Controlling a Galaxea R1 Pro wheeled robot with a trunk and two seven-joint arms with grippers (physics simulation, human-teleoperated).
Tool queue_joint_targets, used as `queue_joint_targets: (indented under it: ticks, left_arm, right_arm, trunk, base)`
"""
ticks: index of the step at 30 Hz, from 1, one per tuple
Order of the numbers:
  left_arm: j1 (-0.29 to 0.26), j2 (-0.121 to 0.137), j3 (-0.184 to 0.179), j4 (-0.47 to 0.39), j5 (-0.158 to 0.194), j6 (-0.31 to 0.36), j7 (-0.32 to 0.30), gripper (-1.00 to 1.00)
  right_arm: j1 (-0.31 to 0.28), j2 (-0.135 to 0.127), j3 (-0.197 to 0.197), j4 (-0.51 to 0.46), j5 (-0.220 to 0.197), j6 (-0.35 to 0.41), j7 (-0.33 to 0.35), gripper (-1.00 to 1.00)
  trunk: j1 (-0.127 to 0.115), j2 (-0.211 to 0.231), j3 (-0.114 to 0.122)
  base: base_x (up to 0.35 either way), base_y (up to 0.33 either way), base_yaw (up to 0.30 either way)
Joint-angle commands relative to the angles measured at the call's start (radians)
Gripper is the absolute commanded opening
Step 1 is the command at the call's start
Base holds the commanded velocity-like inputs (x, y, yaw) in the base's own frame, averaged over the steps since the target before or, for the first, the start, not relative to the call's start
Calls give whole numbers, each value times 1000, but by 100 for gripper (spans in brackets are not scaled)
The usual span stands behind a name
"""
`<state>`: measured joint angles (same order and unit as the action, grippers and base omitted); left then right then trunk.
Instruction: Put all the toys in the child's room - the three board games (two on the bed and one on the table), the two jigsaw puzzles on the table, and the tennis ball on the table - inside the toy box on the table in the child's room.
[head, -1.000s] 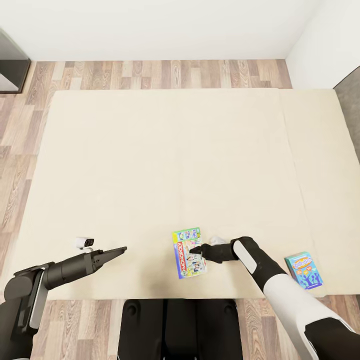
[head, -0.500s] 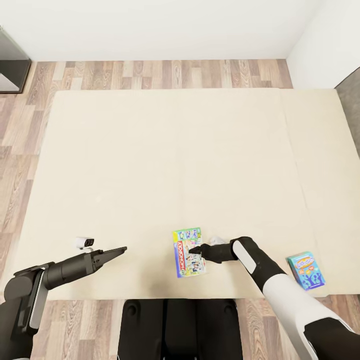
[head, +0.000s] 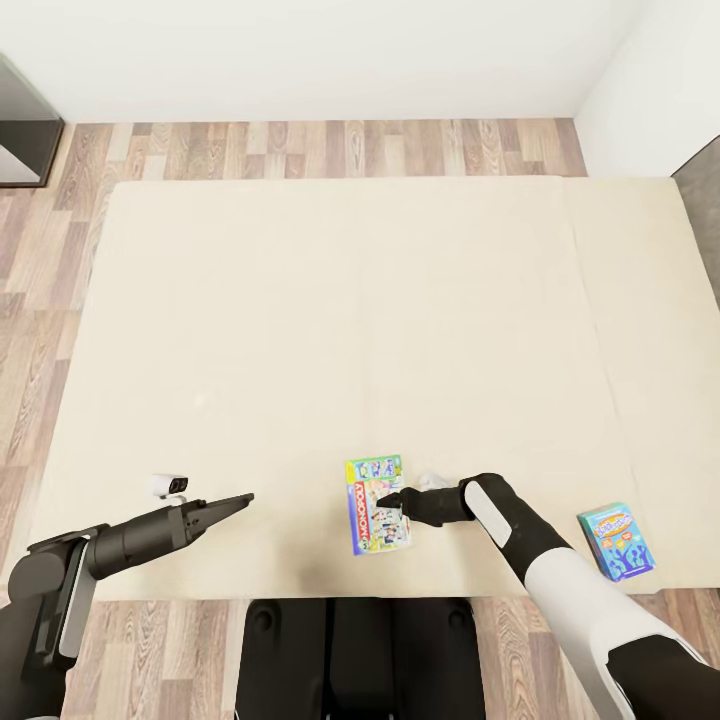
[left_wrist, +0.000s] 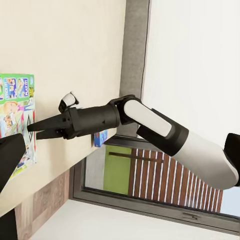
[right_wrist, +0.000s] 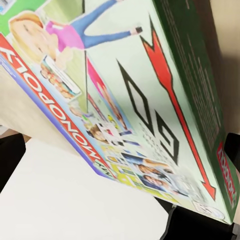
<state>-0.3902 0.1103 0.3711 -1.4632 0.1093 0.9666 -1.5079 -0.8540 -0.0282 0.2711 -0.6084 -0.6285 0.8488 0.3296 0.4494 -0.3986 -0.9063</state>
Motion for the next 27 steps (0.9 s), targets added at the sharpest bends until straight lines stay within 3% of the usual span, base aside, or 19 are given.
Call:
queue_joint_targets:
  ticks: [1,27]
  left_arm:
    - [0,0,0,0,0,11,-3,100]
    - [-1,0,0,0,0,11,-3,100]
  right_arm:
    - [0,-1,3,-1,6,1,6,100]
    - [0,1,4,-1,6,0,6,100]
  trunk:
    - [1,-2,-1]
    - [1,-2,-1]
  base:
    - [0,2,0]
    - [0,30,0]
